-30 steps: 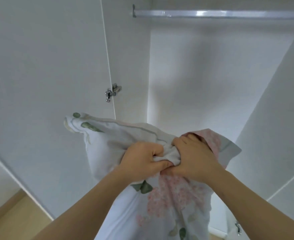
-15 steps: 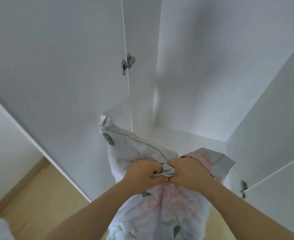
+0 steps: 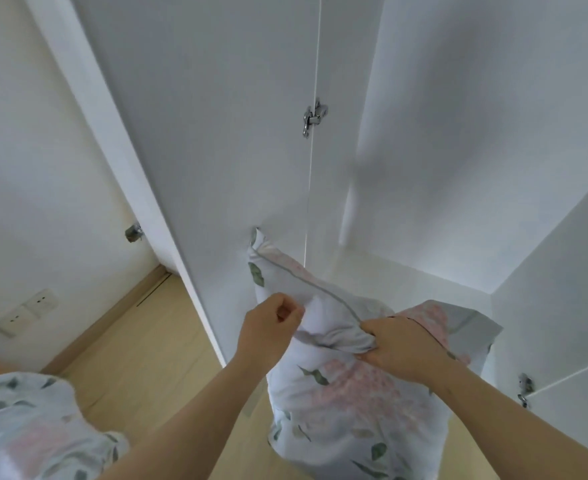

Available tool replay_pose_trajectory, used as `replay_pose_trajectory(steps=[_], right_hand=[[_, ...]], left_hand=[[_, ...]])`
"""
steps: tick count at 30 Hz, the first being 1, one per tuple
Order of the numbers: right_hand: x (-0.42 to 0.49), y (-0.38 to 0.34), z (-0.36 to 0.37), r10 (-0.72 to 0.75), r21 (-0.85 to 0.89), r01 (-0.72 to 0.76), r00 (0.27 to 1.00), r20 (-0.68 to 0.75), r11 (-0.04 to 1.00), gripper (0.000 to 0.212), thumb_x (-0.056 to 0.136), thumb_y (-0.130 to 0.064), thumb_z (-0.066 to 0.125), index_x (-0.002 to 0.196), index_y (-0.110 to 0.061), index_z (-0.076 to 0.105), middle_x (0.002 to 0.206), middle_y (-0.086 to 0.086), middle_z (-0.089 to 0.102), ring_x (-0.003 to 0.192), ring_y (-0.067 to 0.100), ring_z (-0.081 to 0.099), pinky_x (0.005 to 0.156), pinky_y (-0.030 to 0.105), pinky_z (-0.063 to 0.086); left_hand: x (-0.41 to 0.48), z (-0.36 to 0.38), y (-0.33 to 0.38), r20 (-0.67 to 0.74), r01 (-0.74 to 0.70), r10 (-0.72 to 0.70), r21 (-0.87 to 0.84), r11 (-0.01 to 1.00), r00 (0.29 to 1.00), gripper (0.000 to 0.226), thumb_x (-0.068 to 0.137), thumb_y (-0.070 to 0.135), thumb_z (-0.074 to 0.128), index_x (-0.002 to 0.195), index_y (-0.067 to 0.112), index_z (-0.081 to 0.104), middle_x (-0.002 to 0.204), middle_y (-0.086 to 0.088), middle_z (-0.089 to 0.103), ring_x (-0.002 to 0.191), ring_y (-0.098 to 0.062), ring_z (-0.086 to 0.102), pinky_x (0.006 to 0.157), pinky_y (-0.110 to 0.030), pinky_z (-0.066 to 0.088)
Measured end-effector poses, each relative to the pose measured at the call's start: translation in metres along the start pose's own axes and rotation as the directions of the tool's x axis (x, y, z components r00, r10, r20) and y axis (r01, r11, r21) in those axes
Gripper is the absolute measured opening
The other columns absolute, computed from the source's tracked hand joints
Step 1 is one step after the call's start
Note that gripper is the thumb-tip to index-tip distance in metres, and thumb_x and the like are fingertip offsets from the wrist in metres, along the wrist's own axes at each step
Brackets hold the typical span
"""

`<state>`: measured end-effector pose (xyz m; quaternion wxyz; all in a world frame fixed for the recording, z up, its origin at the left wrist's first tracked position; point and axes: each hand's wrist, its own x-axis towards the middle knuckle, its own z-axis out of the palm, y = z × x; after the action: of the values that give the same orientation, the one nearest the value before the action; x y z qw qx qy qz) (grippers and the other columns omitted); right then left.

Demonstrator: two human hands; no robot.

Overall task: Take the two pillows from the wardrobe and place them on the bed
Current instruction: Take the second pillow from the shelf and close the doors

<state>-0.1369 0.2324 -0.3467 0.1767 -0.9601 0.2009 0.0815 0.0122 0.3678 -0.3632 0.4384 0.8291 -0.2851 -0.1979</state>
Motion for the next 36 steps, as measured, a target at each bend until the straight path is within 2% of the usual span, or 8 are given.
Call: replay_pose_trajectory(steps=[8,12,16,19,21,23,31,36], right_hand=[[-0.024,-0.010,0.013,-0.041,-0.008,0.041,0.999,0.031,0.999,0.037,0.092,-0.039,0.046,0.060,-0.031,0.029,0.062,-0.014,0.040,0.058,0.005,0.041,0.051,0.014,0.028],[-0.039,-0.011,0.019,-0.026,0.018,0.025,0.998,0.053,1.000,0.033,0.091,-0.041,0.047,0.063,-0.028,0.035,0.068,-0.009,0.047,0.070,0.014,0.048,0.056,0.022,0.032],[-0.053,-0.010,0.023,-0.005,0.025,0.004,0.999,0.047,1.000,0.024,0.090,-0.042,0.048,0.079,-0.020,0.049,0.084,-0.001,0.059,0.076,0.015,0.052,0.064,0.026,0.036],[-0.065,-0.010,0.027,0.020,0.030,-0.022,0.997,0.069,0.999,0.029,0.089,-0.042,0.048,0.066,-0.026,0.040,0.073,-0.008,0.052,0.075,0.015,0.051,0.060,0.025,0.034],[-0.071,-0.009,0.030,0.032,0.023,-0.034,0.997,0.074,0.999,0.035,0.089,-0.043,0.048,0.061,-0.031,0.032,0.065,-0.014,0.043,0.075,0.015,0.050,0.061,0.026,0.033],[-0.075,-0.009,0.031,0.030,0.024,-0.032,0.997,0.065,0.999,0.036,0.089,-0.042,0.048,0.060,-0.031,0.030,0.064,-0.016,0.039,0.075,0.014,0.048,0.058,0.025,0.033],[-0.080,-0.005,0.046,0.021,0.026,-0.022,0.999,0.034,0.999,0.037,0.090,-0.037,0.048,0.059,-0.029,0.030,0.062,-0.013,0.040,0.063,0.010,0.044,0.052,0.013,0.027],[-0.097,0.013,0.051,0.101,0.071,-0.105,0.994,0.051,0.992,0.037,0.090,-0.042,0.049,0.059,-0.031,0.032,0.068,-0.010,0.047,0.071,0.012,0.049,0.060,0.025,0.034]], left_hand=[[-0.027,-0.031,-0.010,-0.394,0.135,-0.279,-0.355,0.925,0.876,0.010,0.087,0.016,0.051,0.078,0.017,0.055,0.076,0.000,0.056,0.072,-0.020,0.051,0.059,-0.029,0.041],[-0.021,-0.047,-0.006,-0.557,0.052,-0.221,-0.303,0.952,0.801,0.042,0.085,0.008,0.052,0.126,0.012,0.043,0.127,-0.007,0.044,0.111,-0.022,0.048,0.093,-0.034,0.042],[0.003,-0.058,-0.005,-0.459,0.053,-0.226,-0.359,0.932,0.859,0.063,0.084,0.005,0.052,0.141,0.008,0.024,0.148,-0.008,0.026,0.134,-0.026,0.030,0.107,-0.036,0.029],[0.019,-0.073,-0.011,-0.397,0.057,-0.250,-0.437,0.898,0.883,0.026,0.078,-0.001,0.053,0.099,0.013,0.045,0.112,-0.016,0.050,0.100,-0.033,0.051,0.082,-0.039,0.044],[0.025,-0.080,-0.012,-0.340,0.127,-0.301,-0.451,0.883,0.891,0.031,0.079,-0.002,0.049,0.071,0.021,0.030,0.077,-0.007,0.039,0.068,-0.022,0.038,0.059,-0.030,0.033],[0.024,-0.080,-0.013,-0.337,0.143,-0.310,-0.438,0.887,0.889,0.035,0.078,-0.004,0.043,0.066,0.023,0.024,0.070,0.000,0.027,0.060,-0.017,0.025,0.053,-0.029,0.023],[-0.018,-0.026,0.006,-0.293,0.026,-0.141,-0.365,0.931,0.946,0.019,0.086,-0.004,0.038,0.097,0.012,0.041,0.088,0.001,0.044,0.065,-0.014,0.044,0.049,-0.019,0.041],[-0.035,0.017,0.021,-0.079,-0.035,0.012,-0.285,0.958,0.997,0.046,0.079,-0.004,0.038,0.119,0.019,0.043,0.125,0.000,0.054,0.113,-0.016,0.056,0.090,-0.045,0.052]])
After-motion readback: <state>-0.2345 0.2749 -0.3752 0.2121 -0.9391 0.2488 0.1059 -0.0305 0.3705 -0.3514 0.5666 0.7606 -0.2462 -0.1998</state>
